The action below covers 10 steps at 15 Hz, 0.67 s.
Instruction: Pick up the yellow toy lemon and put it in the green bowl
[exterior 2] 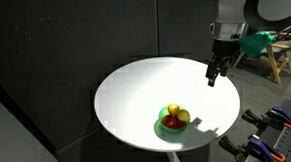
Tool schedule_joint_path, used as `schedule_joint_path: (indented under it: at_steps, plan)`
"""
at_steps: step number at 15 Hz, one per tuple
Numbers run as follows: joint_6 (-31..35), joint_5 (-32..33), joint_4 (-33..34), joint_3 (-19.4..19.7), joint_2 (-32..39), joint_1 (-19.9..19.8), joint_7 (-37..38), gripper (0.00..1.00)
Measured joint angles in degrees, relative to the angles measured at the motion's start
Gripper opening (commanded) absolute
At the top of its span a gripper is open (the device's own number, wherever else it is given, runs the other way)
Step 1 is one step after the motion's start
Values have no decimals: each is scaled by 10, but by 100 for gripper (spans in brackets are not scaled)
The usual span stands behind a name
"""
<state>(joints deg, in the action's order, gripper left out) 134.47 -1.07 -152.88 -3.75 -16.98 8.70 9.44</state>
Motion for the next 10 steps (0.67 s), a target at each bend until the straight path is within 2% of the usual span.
schedule_joint_path:
  at_steps: [10]
  plan:
    - [-110,-5,-3,3,-66,-23,-15,100]
